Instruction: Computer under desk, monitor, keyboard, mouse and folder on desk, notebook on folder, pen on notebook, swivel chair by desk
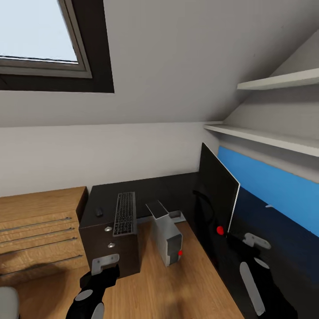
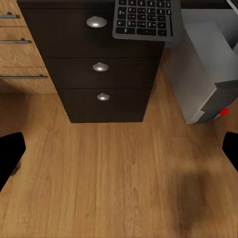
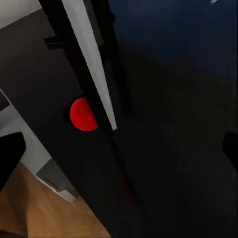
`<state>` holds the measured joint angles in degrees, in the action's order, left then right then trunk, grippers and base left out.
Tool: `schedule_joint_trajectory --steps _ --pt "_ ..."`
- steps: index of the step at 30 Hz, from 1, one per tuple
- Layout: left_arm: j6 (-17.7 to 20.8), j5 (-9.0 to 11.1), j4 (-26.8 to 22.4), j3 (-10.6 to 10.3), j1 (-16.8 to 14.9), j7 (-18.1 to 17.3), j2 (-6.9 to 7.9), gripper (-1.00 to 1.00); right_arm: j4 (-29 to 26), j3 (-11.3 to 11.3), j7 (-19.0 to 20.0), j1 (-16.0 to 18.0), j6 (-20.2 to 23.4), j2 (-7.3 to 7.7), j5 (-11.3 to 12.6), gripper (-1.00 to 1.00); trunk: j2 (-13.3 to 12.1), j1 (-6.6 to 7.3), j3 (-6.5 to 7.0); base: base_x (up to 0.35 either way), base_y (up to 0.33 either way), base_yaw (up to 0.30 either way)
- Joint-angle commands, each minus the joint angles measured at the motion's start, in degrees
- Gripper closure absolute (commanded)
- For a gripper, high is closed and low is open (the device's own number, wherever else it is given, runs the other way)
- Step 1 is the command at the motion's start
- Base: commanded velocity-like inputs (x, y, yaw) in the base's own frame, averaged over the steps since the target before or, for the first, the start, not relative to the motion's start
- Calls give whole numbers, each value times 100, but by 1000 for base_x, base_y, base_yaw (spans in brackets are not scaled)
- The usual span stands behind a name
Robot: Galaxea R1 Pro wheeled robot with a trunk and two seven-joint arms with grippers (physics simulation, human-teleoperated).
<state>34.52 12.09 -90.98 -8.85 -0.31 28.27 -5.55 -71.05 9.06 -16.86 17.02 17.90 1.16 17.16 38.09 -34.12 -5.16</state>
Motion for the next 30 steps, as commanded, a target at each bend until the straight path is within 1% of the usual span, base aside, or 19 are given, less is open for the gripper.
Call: schedule_joint_trajectory --steps 1,2,3,4,8,9,10,11,15,16,20,24,28,30 --pt "9 59 -7 -6 -4 54 0 -100 51 52 -37 4 -89 34 55 -100 9 -2 -9 0 0 0" --pt "7 59 -7 -5 -4 54 1 -100 106 112 -39 5 -188 69 51 -100 9 -2 -9 0 0 0" --pt "6 58 -9 -4 -4 55 2 -100 247 237 -41 10 -405 155 44 -100 9 -2 -9 0 0 0" --pt "5 58 -11 -4 -4 55 4 -100 344 291 -42 15 -520 206 42 -100 9 -2 -9 0 0 0" --pt "3 57 -20 0 -4 55 7 -100 896 419 -44 65 -979 442 39 -100 9 -2 -9 0 0 0" --pt "3 57 -39 4 -4 55 9 -100 1601 477 -43 331 -1365 692 49 -100 9 -2 -9 0 0 0" --pt "3 57 -43 4 -4 55 9 -100 1786 485 -42 436 -1448 754 53 -100 9 -2 -9 0 0 0" --pt "3 57 -51 8 -4 55 9 -100 2178 497 -37 670 -1609 867 59 -100 9 -2 -9 0 0 0" --pt "2 56 -60 17 -4 55 9 -100 3124 509 -32 1180 -1981 1031 52 -100 9 -2 -9 0 0 0" --pt "2 56 -62 16 -4 55 10 -100 3649 512 -30 1481 -2231 1098 45 -100 9 -2 -9 0 0 0" --pt "2 56 -61 12 -4 55 10 -100 4600 511 -29 2137 -2789 1211 38 -100 9 -2 -9 19 0 0" --pt "-2 56 -60 8 -4 55 10 -100 5301 506 -28 2716 -3219 1292 35 -100 9 -2 -9 151 0 0" --pt "-5 56 -54 7 -4 49 10 -100 5593 502 -23 2939 -3395 1306 39 -100 9 -2 -9 271 0 0" --pt "-6 56 -53 7 -4 48 10 -100 5641 501 -21 2968 -3418 1305 40 -100 9 -2 -9 301 0 0"
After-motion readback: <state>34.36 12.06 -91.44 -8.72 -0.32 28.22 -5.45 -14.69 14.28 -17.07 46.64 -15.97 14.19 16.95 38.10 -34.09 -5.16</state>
